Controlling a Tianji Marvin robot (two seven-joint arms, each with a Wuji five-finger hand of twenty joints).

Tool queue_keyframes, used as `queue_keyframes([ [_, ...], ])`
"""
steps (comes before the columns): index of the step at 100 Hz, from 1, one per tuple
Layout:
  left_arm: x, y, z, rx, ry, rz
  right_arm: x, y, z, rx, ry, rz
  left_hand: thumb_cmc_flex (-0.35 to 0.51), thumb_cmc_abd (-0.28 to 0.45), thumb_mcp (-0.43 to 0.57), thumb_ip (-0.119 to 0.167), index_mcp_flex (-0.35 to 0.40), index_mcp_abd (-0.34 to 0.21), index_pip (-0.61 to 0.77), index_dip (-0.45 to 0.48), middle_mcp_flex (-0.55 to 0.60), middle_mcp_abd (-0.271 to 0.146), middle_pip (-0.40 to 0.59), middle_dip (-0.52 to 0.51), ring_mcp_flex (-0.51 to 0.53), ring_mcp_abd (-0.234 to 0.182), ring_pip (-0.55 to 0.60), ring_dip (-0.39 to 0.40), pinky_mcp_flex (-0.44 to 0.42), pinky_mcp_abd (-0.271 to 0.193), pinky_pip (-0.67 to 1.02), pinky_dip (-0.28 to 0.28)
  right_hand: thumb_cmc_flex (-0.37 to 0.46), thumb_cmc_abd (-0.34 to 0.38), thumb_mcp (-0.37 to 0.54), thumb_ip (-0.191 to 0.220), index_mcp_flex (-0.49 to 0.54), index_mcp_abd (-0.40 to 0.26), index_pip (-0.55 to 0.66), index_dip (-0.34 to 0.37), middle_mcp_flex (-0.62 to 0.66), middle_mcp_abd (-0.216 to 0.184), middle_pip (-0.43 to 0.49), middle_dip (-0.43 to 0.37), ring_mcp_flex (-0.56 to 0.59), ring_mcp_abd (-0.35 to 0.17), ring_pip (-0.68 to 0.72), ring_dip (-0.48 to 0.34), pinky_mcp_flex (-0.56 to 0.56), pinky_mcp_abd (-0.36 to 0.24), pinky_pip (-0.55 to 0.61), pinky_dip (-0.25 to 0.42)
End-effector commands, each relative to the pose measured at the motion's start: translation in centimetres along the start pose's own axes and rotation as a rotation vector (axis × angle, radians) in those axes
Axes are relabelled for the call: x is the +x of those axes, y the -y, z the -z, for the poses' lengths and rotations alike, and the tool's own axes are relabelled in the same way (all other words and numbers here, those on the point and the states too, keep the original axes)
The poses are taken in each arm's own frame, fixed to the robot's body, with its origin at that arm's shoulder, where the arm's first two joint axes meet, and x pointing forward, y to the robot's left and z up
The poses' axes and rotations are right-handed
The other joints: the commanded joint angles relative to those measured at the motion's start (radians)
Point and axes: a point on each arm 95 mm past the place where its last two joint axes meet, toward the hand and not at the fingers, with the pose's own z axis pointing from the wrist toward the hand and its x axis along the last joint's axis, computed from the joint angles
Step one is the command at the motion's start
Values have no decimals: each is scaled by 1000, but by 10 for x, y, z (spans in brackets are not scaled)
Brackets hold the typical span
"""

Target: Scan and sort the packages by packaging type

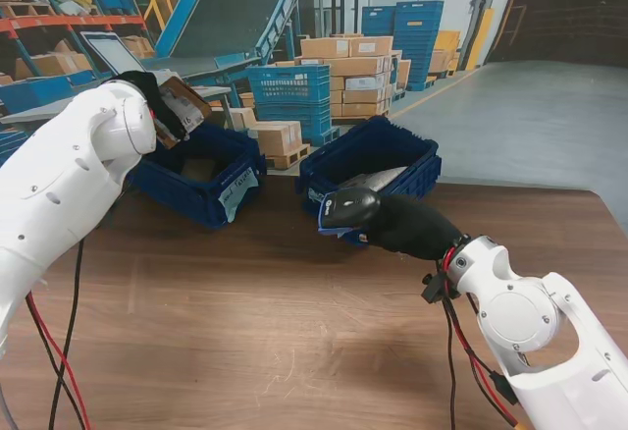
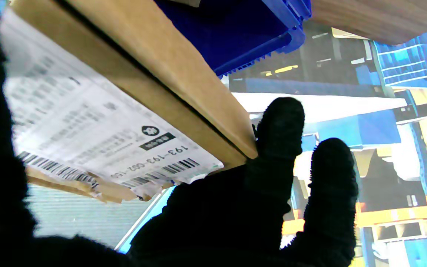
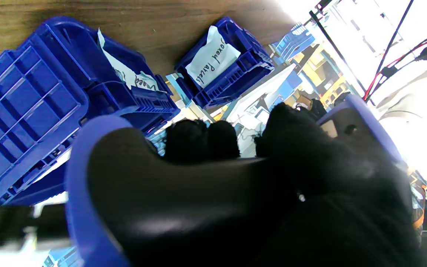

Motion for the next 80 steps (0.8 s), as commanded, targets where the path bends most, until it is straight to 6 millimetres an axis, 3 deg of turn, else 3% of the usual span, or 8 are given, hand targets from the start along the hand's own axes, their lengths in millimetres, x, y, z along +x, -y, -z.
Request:
queue_keyframes([
  [1,9,11,1,-3,-14,16,4,2,1,6,-8,-7,449,174,684,71,145,-352,415,37,112,-182,202,80,3,-8,45,0,-17,43,39,22,108,84,82,-10,60,-65,29,17,17,31,-11,7,-1,7,1,2,0,-4,5,6],
  [52,10,25,3,-30,0,-49,-3,4,2,9,-8,-23,443,164,692,69,154,-354,408,25,110,-182,208,87,-3,-8,64,7,-19,39,36,28,109,83,82,-10,60,-63,29,17,17,33,-11,7,-1,9,1,2,0,-3,5,6],
  [80,11,28,-3,-8,-11,-187,-4,5,1,13,-8,-24,430,168,676,48,154,-367,400,18,82,-191,224,116,-29,-22,72,20,-40,34,21,27,109,84,82,-10,60,-64,28,17,17,33,-11,7,0,7,1,2,-1,-5,4,6],
])
